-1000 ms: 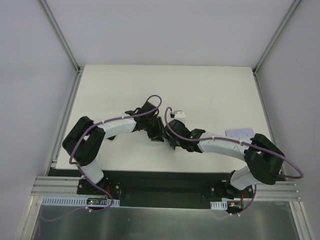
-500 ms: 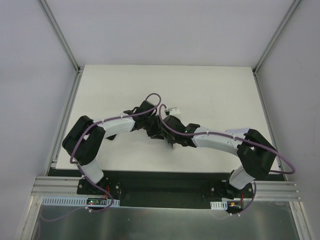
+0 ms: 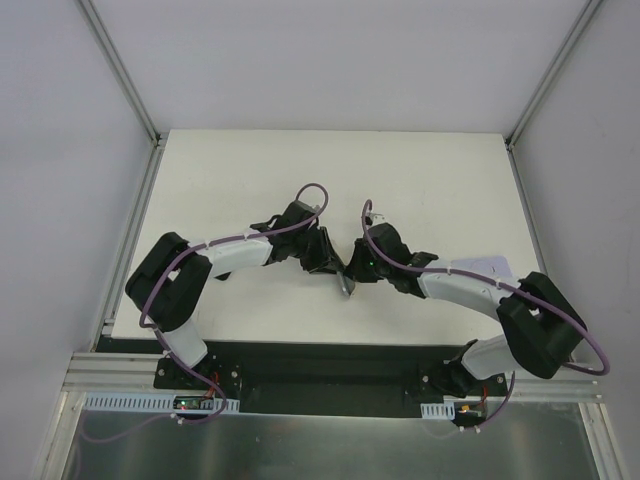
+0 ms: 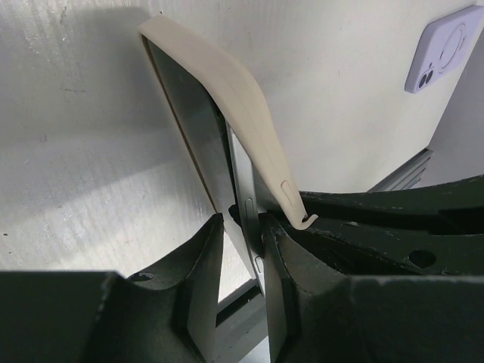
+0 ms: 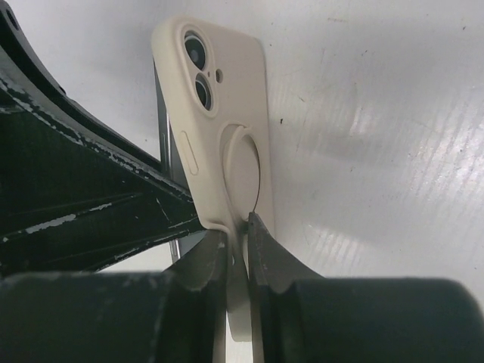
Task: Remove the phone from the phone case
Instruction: Remove the phone case from the phone.
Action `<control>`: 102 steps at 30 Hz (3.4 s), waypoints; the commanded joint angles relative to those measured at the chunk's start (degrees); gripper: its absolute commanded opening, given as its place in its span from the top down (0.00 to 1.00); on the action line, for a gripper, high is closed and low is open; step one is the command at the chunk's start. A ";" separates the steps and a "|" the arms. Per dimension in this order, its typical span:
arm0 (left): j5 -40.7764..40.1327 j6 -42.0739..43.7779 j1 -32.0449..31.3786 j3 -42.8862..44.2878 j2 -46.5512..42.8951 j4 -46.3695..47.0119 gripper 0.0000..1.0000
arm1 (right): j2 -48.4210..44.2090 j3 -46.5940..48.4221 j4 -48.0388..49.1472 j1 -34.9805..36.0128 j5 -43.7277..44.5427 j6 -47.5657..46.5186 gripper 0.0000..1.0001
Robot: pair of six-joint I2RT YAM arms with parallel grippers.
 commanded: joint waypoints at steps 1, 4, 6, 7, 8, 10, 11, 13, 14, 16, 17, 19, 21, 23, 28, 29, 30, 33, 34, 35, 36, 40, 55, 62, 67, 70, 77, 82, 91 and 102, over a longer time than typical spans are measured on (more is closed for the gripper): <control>-7.80 8.03 1.70 -7.28 2.48 -29.63 1.00 | -3.95 -2.36 1.51 -7.86 12.44 0.59 0.99; -9.02 8.38 1.96 -7.46 2.31 -30.50 1.00 | -4.65 -3.76 2.56 -8.57 11.30 2.25 0.99; -10.17 8.64 1.96 -7.54 2.04 -31.56 1.00 | -4.65 -4.03 3.09 -8.74 10.86 2.87 0.99; -10.61 8.73 1.96 -7.54 1.69 -32.00 1.00 | -4.65 -4.03 3.18 -9.00 10.86 3.14 0.99; -10.87 8.82 1.87 -7.72 1.52 -32.87 1.00 | -4.39 -4.03 3.18 -9.09 10.86 3.57 0.99; -12.28 8.91 1.87 -8.07 0.64 -33.84 1.00 | -4.30 -3.77 3.00 -9.18 11.38 3.67 0.99; -13.06 8.91 1.78 -8.33 0.29 -34.54 1.00 | -4.39 -3.51 2.74 -9.09 11.73 3.49 0.99; -15.26 8.91 1.70 -8.42 -0.15 -36.48 1.00 | -4.65 -2.80 0.90 -8.40 13.93 2.97 0.99; -16.14 8.82 1.35 -7.99 -0.07 -37.36 1.00 | -4.83 -1.23 -0.50 -7.78 15.24 2.44 0.99; -18.59 8.38 0.82 -7.11 0.89 -39.47 1.00 | -4.92 0.88 -4.10 -5.68 19.54 1.21 0.99; -18.70 8.29 0.47 -5.89 1.42 -40.08 1.00 | -4.48 2.98 -6.99 -4.80 21.04 0.86 0.99; -20.00 7.68 -0.41 -3.78 3.26 -41.23 1.00 | -3.43 5.45 -9.99 -2.25 26.05 -0.02 0.98; -19.93 7.24 -1.20 -2.72 4.32 -41.67 1.00 | -2.37 8.35 -13.95 0.29 30.69 -0.37 0.99; -19.84 7.06 -1.21 -1.75 5.03 -41.67 1.00 | -0.53 9.94 -17.10 1.71 33.17 -1.08 0.99; -19.75 7.32 -1.29 -0.08 4.94 -41.76 1.00 | 2.98 7.75 -18.09 3.56 34.07 -1.17 0.90; -19.40 7.41 -1.29 0.10 5.03 -41.85 1.00 | 3.52 7.40 -18.18 3.65 33.80 -0.73 0.88; -19.23 7.41 -1.29 0.19 5.12 -41.85 1.00 | 4.13 6.96 -18.00 3.74 33.02 -0.64 0.83; -19.05 7.59 -1.29 0.36 5.29 -41.76 1.00 | 7.90 7.13 -17.91 4.44 32.39 -0.38 0.81; -19.14 7.67 -1.29 0.37 5.21 -41.76 1.00 | 9.92 8.26 -18.00 4.96 32.91 -0.55 0.81; -19.14 7.76 -1.29 0.54 5.03 -41.67 1.00 | 11.15 9.06 -19.31 5.49 33.70 -0.64 0.81; -19.05 7.85 -1.29 0.54 4.94 -41.76 1.00 | 12.39 10.02 -20.19 6.45 35.28 -0.81 0.81; -17.56 8.20 -1.21 1.42 3.63 -41.93 1.00 | 16.87 14.77 -24.67 9.09 40.29 -1.69 0.80; -12.20 8.47 -1.38 11.07 1.78 -43.16 1.00 | 14.07 14.34 -29.78 9.89 44.52 -1.96 0.77; -11.05 9.35 -1.55 16.09 4.24 -44.13 1.00 | 13.72 13.46 -29.52 9.98 44.17 -2.13 0.72; -10.61 9.00 -1.82 16.89 4.42 -44.22 1.00 | 14.68 13.46 -29.77 10.15 43.73 -2.93 0.75; -10.52 8.82 -1.82 17.24 4.24 -44.13 1.00 | 14.86 13.55 -30.48 10.59 44.70 -3.88 0.77; -9.73 8.56 -1.82 17.86 5.21 -43.96 1.00 | 16.70 11.70 -27.41 10.59 39.36 -4.86 0.77; -9.38 8.64 -1.82 17.24 5.29 -43.34 1.00 | 20.13 10.56 -25.39 10.59 35.91 -3.02 0.78; -10.17 9.96 -1.64 19.87 6.44 -43.43 1.00 | 17.68 6.61 -23.89 10.33 31.78 -0.64 0.78; -10.79 12.16 -1.64 27.87 10.48 -46.42 1.00 | 13.54 5.11 -29.60 10.68 29.50 0.06 0.79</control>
